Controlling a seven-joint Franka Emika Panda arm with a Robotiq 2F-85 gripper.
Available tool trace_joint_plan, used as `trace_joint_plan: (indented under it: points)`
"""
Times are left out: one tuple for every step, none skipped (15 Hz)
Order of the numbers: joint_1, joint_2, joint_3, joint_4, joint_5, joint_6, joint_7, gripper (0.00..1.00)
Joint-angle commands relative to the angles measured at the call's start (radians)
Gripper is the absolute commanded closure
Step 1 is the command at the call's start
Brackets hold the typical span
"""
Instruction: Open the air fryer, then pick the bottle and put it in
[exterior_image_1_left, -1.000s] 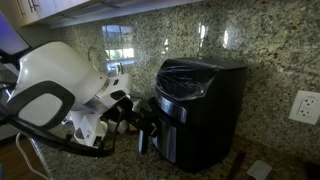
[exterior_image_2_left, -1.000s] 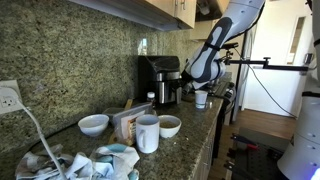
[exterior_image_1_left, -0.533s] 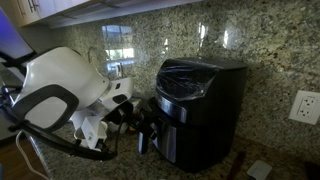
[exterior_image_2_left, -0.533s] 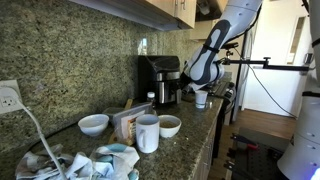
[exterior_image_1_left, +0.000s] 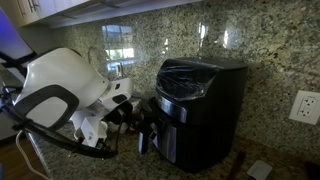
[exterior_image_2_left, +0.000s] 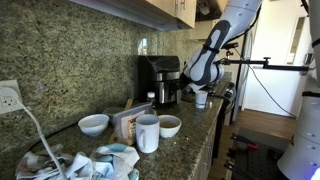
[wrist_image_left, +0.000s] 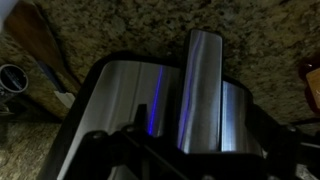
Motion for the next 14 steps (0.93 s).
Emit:
trace_joint_plan:
  points:
    - [0.005, -0.009, -0.005, -0.005, -0.020, -0.003, 0.012, 0.00]
    - [0.005, -0.008, -0.005, -0.004, -0.020, -0.003, 0.012, 0.00]
    - [0.006, -0.008, -0.006, -0.004, -0.020, -0.003, 0.011, 0.00]
    - [0.005, -0.009, -0.005, -0.005, -0.021, -0.004, 0.012, 0.00]
    - [0.004, -0.008, -0.003, -0.005, -0.023, -0.002, 0.014, 0.00]
    - [0.003, -0.008, -0.002, -0.006, -0.024, -0.002, 0.014, 0.01]
    - [0.000, -0.008, 0.001, -0.006, -0.028, -0.002, 0.018, 0.25]
    - [-0.002, -0.008, 0.004, -0.006, -0.031, -0.002, 0.020, 0.26]
    - [-0.005, -0.007, 0.008, -0.005, -0.035, -0.001, 0.023, 0.31]
    - [-0.004, -0.006, 0.007, -0.005, -0.037, -0.001, 0.021, 0.38]
    - [-0.004, -0.007, 0.008, -0.006, -0.039, -0.001, 0.020, 0.48]
    - [-0.005, -0.006, 0.009, -0.007, -0.040, -0.001, 0.021, 0.55]
    - [-0.003, -0.007, 0.008, -0.007, -0.039, -0.001, 0.020, 0.63]
    - [-0.004, -0.007, 0.009, -0.008, -0.041, -0.001, 0.021, 0.69]
